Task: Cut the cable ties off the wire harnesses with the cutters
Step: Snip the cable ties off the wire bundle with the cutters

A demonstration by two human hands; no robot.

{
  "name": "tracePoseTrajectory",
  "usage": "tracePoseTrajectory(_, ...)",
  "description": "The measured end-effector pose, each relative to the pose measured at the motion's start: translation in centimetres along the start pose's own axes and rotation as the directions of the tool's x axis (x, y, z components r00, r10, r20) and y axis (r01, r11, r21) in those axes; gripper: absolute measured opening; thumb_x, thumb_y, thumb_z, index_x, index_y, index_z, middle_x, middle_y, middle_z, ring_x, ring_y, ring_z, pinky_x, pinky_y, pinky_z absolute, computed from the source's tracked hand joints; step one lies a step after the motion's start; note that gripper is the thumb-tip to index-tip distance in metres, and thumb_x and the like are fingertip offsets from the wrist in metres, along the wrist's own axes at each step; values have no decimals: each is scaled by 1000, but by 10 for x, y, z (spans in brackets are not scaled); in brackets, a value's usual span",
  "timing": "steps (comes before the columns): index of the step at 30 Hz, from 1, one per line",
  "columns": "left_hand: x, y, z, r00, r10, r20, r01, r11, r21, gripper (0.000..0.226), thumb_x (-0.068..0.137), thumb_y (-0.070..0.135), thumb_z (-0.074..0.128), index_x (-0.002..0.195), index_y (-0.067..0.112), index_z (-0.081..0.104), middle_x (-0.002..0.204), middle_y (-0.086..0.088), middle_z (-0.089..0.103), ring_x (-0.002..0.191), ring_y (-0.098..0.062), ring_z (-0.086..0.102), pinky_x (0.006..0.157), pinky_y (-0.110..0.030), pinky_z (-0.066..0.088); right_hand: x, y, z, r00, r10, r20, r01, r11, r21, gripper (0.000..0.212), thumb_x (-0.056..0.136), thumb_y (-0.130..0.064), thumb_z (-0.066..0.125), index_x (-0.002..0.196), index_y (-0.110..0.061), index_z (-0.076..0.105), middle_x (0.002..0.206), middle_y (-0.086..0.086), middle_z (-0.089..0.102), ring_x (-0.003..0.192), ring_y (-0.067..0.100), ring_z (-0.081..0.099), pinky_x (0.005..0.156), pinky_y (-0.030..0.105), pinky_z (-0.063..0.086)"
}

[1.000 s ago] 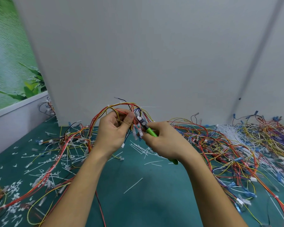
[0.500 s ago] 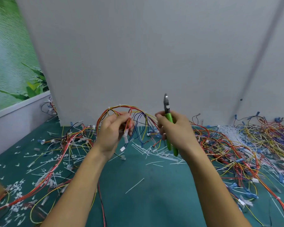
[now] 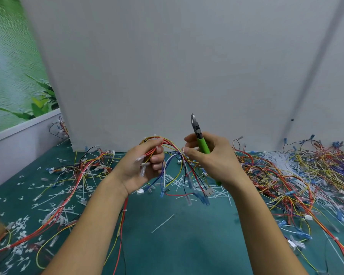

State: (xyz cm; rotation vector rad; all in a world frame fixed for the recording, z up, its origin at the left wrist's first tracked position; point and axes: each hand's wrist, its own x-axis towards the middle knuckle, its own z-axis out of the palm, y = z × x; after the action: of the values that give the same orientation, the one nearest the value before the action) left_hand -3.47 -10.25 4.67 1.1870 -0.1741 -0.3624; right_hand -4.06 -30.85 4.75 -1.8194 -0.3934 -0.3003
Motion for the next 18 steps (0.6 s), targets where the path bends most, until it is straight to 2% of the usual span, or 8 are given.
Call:
tracePoseTrajectory(3, 0, 1, -1, 998, -63, 11, 64, 995, -82, 31, 89, 35, 58, 62, 21, 50, 52, 7, 36, 46, -11, 33, 51, -25, 32, -2, -2, -5, 991, -1, 136, -3, 1000, 31, 22, 90, -11, 77, 108, -21, 72, 94, -9, 78, 84, 8, 73, 74, 15, 56)
tracePoseTrajectory(6, 1, 1, -3, 996, -87, 6, 87, 988, -129, 30, 89, 34, 57, 63, 20, 51, 53, 7, 37, 45, -10, 33, 55, -27, 26, -2, -3, -4, 986, 10, 167, -18, 999, 50, 28, 84, -21, 86, 108, -22, 72, 94, -10, 77, 83, 8, 76, 76, 17, 58)
tracePoseTrajectory(10, 3, -1, -3, 996, -83, 12, 84, 988, -132, 22, 89, 33, 59, 74, 18, 53, 61, 5, 44, 49, -11, 38, 49, -24, 38, 1, 3, 4, 1000, 8, 5, -8, 1000, 11, 19, 86, -28, 84, 100, -22, 73, 81, -9, 74, 73, 4, 72, 65, 14, 52)
tracePoseTrajectory(13, 3, -2, -1, 999, -40, -17, 38, 994, -98, 21, 85, 34, 63, 82, 14, 66, 73, 0, 61, 54, -12, 49, 51, -24, 49, 5, 8, 3, 994, 28, -105, -22, 998, 57, 12, 88, -23, 82, 95, -20, 72, 74, -10, 73, 67, 2, 69, 60, 13, 51)
tracePoseTrajectory(15, 3, -1, -4, 999, -8, -42, 6, 999, -49, 27, 82, 35, 64, 88, 12, 77, 90, -7, 73, 57, -14, 58, 55, -25, 54, 7, 10, -1, 984, 48, -174, -27, 992, 123, 11, 88, -18, 82, 92, -19, 72, 72, -9, 74, 64, 1, 68, 57, 12, 50)
tracePoseTrajectory(18, 2, 4, -11, 997, 25, -68, -29, 998, -55, 43, 83, 32, 61, 113, 3, 69, 106, -14, 75, 65, -18, 68, 60, -27, 56, 10, 13, -11, 963, 100, -251, -45, 976, 214, 12, 89, -15, 80, 92, -19, 70, 72, -11, 75, 67, 0, 70, 58, 12, 51)
